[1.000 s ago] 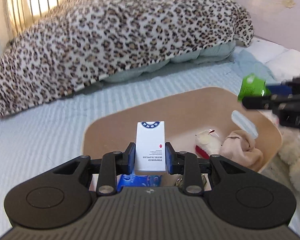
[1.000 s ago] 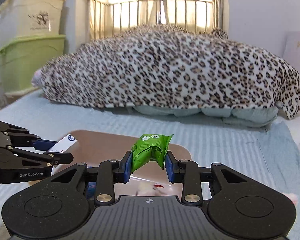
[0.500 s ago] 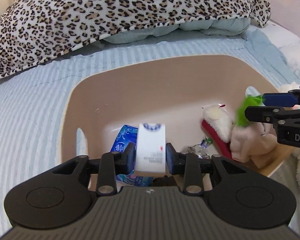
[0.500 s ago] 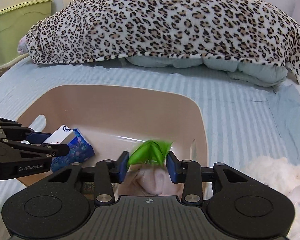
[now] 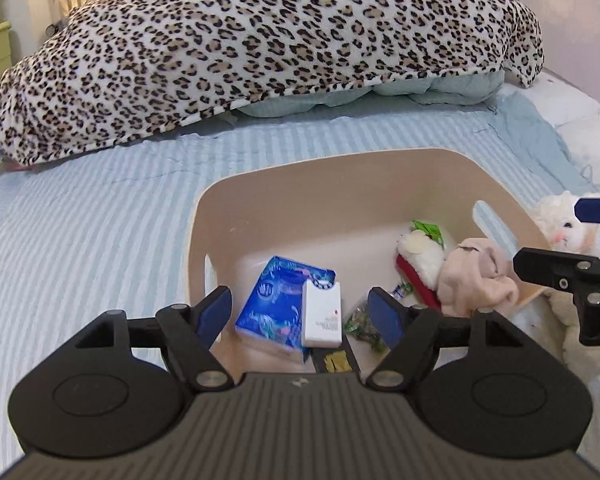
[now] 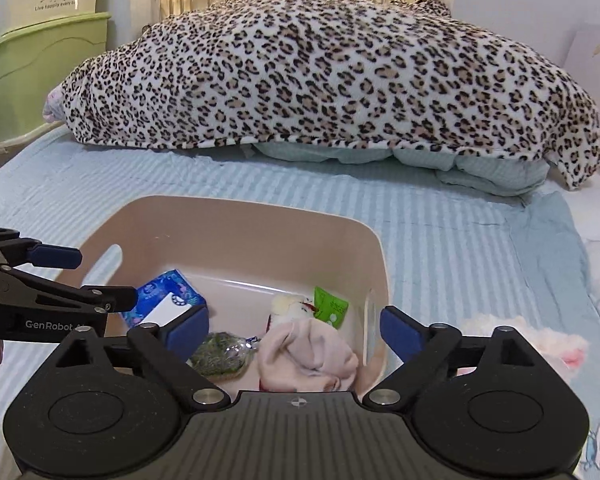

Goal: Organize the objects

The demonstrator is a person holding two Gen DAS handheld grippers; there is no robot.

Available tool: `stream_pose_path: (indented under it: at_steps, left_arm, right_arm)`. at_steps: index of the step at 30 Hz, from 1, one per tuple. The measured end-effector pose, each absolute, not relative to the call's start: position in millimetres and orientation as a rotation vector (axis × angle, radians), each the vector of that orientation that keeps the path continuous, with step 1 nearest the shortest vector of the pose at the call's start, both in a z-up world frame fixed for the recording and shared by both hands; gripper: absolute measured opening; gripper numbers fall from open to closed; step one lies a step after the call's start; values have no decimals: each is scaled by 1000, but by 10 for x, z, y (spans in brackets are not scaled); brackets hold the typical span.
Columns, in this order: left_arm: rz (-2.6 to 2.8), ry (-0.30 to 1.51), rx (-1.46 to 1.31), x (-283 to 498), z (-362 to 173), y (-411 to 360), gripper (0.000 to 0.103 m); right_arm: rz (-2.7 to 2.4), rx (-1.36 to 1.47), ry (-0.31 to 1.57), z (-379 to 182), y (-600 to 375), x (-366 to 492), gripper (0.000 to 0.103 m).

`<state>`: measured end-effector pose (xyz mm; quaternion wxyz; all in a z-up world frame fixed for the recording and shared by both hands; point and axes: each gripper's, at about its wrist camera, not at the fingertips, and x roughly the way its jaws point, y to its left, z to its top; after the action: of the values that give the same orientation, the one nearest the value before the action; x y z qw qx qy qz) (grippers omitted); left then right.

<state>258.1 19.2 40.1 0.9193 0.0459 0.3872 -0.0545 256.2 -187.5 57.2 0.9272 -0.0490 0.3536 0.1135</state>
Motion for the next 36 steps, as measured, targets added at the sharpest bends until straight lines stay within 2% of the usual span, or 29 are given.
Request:
stream_pose_path:
  at_steps: [20,36]
  left_arm:
    - [-48,688,48,1404,821,305,76]
    - [-36,672,21,558,802,210,76]
  right_arm:
    - [206,-29,716,907,-1940,1496,99]
    - [220,-3,699,953,-1921,706,99]
